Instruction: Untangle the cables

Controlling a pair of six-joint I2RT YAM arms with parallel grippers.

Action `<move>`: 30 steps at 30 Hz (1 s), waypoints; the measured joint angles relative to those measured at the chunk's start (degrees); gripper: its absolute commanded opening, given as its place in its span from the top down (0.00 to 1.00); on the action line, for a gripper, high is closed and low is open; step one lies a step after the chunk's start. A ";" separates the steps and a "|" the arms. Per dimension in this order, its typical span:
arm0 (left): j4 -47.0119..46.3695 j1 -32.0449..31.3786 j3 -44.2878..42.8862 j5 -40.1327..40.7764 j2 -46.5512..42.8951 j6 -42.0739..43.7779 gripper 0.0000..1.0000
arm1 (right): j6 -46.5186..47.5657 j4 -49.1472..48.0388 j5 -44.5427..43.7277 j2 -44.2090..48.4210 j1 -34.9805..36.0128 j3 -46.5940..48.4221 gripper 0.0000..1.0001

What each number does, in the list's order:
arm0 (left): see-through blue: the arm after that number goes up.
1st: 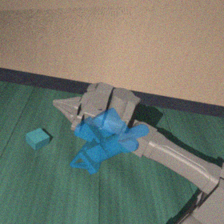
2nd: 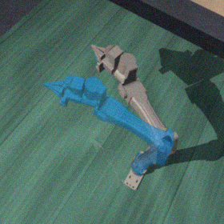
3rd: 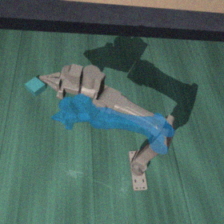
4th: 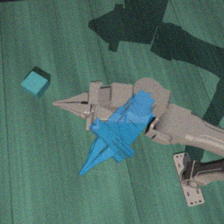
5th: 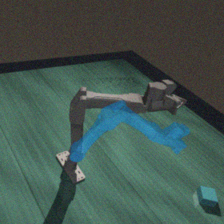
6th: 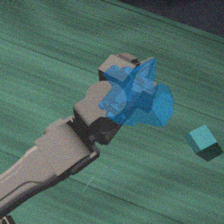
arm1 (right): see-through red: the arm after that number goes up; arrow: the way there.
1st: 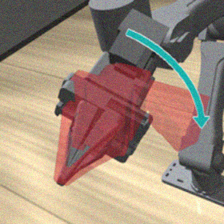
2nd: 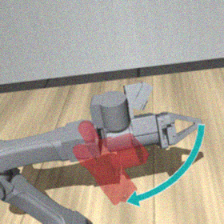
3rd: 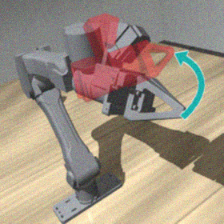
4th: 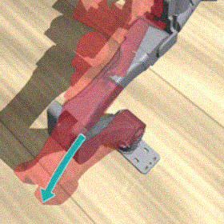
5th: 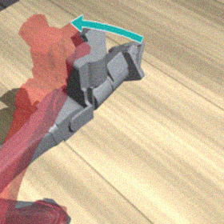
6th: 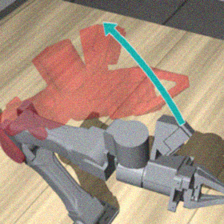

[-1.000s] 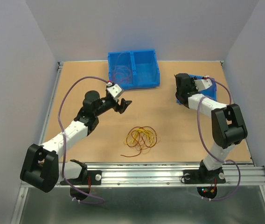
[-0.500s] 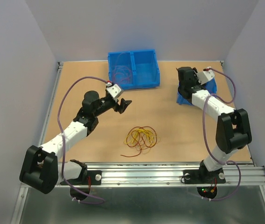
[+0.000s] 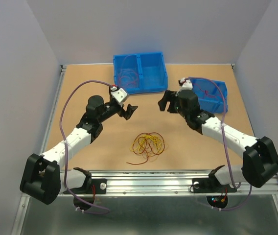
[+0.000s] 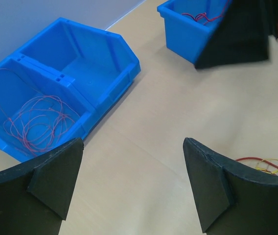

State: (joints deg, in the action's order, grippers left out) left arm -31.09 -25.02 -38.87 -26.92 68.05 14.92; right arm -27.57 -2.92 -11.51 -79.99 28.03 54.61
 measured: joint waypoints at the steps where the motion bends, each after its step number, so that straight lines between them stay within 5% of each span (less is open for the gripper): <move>1: 0.13 0.00 0.00 0.26 -0.26 0.17 0.02 | 0.72 -0.17 0.70 1.51 2.34 -2.21 0.23; 7: 0.35 0.02 0.07 -2.23 -1.40 2.16 0.01 | 2.34 1.66 2.99 13.68 10.71 -18.86 0.31; 14: 4.37 -1.75 0.07 -10.21 -0.33 7.58 0.01 | 0.74 4.85 2.91 24.22 17.25 -27.50 0.39; 24: 6.19 -2.75 0.07 -11.39 0.87 10.60 0.01 | -0.26 5.60 1.60 16.46 22.43 -27.85 0.39; 26: 6.34 -2.95 0.07 -11.50 1.03 10.88 0.01 | -0.31 6.40 0.72 14.34 23.54 -27.85 0.45; 29: 6.64 -3.23 0.07 -11.63 1.55 11.23 0.02 | -0.39 7.32 -0.59 12.74 24.26 -27.78 0.69; 30: 6.93 -3.30 0.07 -11.63 1.64 11.28 0.02 | -0.35 7.54 -0.92 12.68 24.44 -27.78 0.85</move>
State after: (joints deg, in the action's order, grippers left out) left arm -24.16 -28.32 -38.81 -38.54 69.69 26.20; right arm -27.92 4.62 -12.43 -67.31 52.47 26.83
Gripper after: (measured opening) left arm 0.985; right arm 0.363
